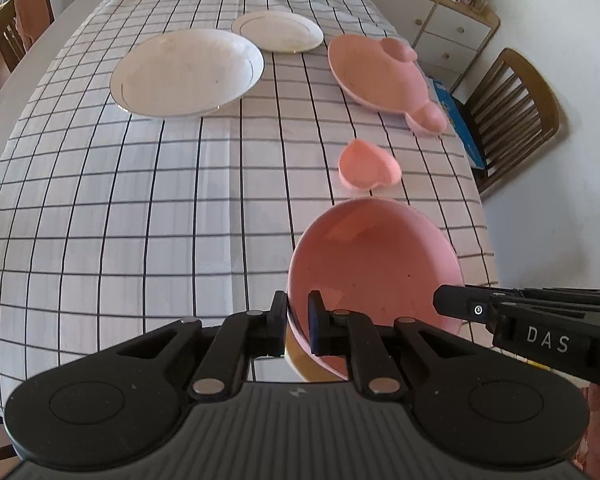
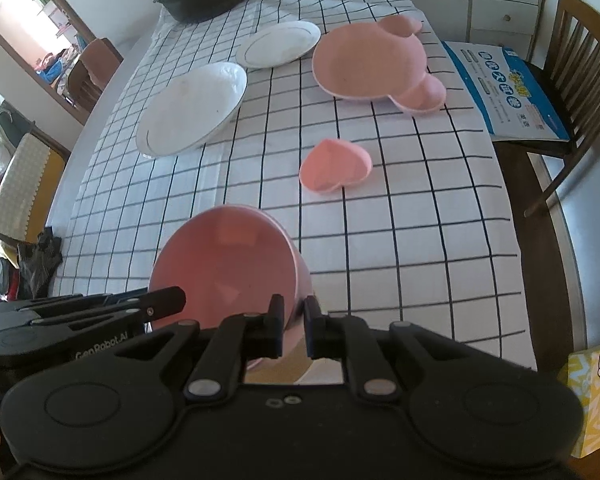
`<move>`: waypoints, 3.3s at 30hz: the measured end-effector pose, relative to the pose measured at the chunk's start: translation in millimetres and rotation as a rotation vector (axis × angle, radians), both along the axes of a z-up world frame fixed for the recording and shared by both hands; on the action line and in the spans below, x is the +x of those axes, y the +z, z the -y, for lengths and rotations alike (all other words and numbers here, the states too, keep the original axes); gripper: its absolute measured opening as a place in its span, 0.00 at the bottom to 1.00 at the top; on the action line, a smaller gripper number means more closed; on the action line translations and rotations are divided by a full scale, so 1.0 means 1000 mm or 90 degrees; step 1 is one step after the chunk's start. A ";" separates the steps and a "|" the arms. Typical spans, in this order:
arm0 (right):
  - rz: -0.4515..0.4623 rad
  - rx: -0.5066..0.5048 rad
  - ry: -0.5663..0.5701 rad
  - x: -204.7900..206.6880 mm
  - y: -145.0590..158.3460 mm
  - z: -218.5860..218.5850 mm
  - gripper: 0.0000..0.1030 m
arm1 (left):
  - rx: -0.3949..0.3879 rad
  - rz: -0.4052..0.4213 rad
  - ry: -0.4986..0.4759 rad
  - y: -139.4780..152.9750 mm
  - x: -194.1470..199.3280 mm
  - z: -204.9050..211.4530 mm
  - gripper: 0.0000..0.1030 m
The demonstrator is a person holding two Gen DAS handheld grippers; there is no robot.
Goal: Organize plates and bowls
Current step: 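Carry the pink bowl back and lower it into the cream bowl with both grippers, then open both grippers and release the pink bowl, then move both grippers to the pink heart dish and close on its rim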
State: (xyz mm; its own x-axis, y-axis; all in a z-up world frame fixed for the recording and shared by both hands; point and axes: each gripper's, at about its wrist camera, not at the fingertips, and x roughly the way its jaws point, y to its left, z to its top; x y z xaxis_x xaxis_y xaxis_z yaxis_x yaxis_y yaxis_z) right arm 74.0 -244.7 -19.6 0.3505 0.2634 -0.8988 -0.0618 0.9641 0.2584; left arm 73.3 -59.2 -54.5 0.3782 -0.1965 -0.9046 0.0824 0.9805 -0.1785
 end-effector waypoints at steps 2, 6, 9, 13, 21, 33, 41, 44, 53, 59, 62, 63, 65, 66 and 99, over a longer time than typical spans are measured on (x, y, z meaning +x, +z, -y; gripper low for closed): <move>-0.005 0.001 -0.002 -0.002 -0.003 0.000 0.08 | 0.003 -0.002 -0.002 -0.002 -0.003 0.001 0.10; -0.008 0.002 -0.005 -0.005 -0.008 0.002 0.08 | 0.007 -0.005 -0.008 -0.008 -0.005 0.002 0.10; -0.012 -0.001 -0.003 -0.006 -0.012 0.002 0.08 | 0.009 -0.009 -0.009 -0.010 -0.005 0.003 0.10; -0.018 -0.001 -0.002 -0.006 -0.015 0.002 0.08 | 0.009 -0.014 -0.008 -0.014 -0.004 0.003 0.10; -0.025 -0.001 0.001 -0.005 -0.017 0.002 0.09 | 0.003 -0.026 -0.006 -0.017 -0.003 0.000 0.10; -0.025 0.004 0.006 -0.004 -0.017 0.001 0.15 | -0.005 -0.036 -0.006 -0.019 -0.001 0.000 0.10; -0.009 0.001 0.017 -0.006 -0.008 -0.002 0.19 | -0.007 -0.021 -0.012 -0.010 -0.006 -0.001 0.10; -0.002 -0.004 0.024 -0.007 -0.005 -0.004 0.20 | -0.009 -0.013 -0.014 -0.006 -0.009 -0.002 0.10; 0.025 0.000 0.053 -0.010 0.009 -0.008 0.24 | 0.000 0.040 -0.035 0.015 -0.015 0.002 0.10; 0.048 -0.001 0.062 -0.005 0.019 -0.008 0.32 | -0.008 0.062 -0.045 0.024 -0.011 0.004 0.12; 0.060 -0.006 0.061 -0.002 0.024 -0.004 0.35 | -0.017 0.065 -0.043 0.027 -0.006 0.004 0.22; 0.063 -0.007 0.060 0.000 0.025 -0.002 0.35 | -0.019 0.067 -0.043 0.027 -0.005 0.004 0.31; 0.067 -0.009 0.060 0.004 0.027 0.001 0.35 | -0.024 0.073 -0.041 0.029 -0.001 0.004 0.49; 0.069 -0.010 0.060 0.005 0.028 0.002 0.36 | -0.025 0.078 -0.038 0.030 0.000 0.004 0.58; 0.062 -0.039 0.120 0.134 -0.021 0.050 0.80 | -0.041 -0.023 0.013 -0.028 0.148 0.026 0.63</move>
